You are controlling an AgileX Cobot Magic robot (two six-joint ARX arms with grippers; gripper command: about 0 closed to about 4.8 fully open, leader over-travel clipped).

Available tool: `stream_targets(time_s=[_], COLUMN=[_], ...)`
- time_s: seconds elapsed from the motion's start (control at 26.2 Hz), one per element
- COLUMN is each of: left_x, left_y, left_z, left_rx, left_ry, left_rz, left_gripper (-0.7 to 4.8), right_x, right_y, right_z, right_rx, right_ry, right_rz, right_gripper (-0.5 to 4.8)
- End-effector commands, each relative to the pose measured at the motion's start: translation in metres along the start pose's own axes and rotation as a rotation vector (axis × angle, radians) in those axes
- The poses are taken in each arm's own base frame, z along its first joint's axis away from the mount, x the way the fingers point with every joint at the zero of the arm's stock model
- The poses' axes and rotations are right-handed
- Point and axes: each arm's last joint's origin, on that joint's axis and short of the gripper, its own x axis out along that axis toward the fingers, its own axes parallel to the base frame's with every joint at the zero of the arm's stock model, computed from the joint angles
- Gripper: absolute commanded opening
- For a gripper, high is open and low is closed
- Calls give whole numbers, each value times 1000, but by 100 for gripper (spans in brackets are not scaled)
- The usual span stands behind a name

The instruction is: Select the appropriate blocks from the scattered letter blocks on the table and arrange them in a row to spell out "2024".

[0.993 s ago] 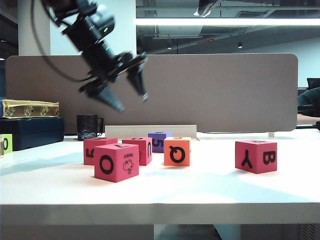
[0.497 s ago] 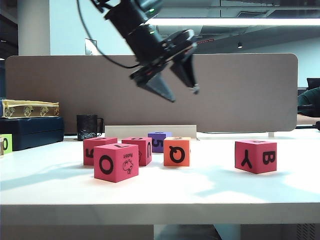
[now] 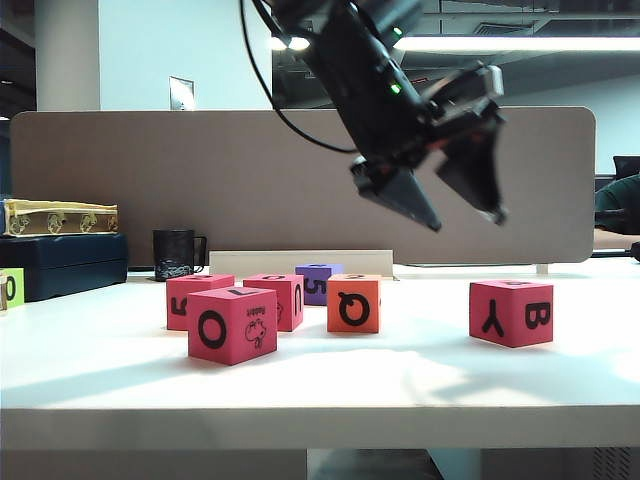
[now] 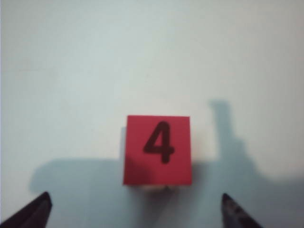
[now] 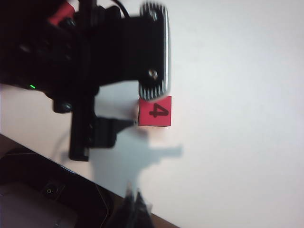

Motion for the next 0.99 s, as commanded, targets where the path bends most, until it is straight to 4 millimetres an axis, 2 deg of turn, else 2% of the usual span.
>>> stream_targets(time_s=[0.04, 0.27, 0.53, 0.65, 0.84, 0.99], left_x=[15, 41, 58, 58, 58, 61], left_y=[-6, -13, -10, -10, -9, -9], left_z=[1, -6, -16, -15, -14, -16], left_rx=[29, 43, 35, 13, 14, -20], left_ry=[-32, -23, 7, 2, -12, -3], left_rz=[-9, -23, -19, 4, 11, 10], left_gripper=[479, 479, 479, 479, 359, 357], right_x=[-5, -5, -5, -5, -5, -5], right_y=[-1, 0, 0, 0, 0, 0], right_z=[-1, -1, -1, -1, -1, -1], right_rx=[-1, 4, 7, 7, 7, 7], right_ry=[-18, -17, -17, -17, -18, -18], right_rz=[-6, 2, 5, 6, 6, 6], right_gripper=[-2, -2, -2, -2, -2, -2])
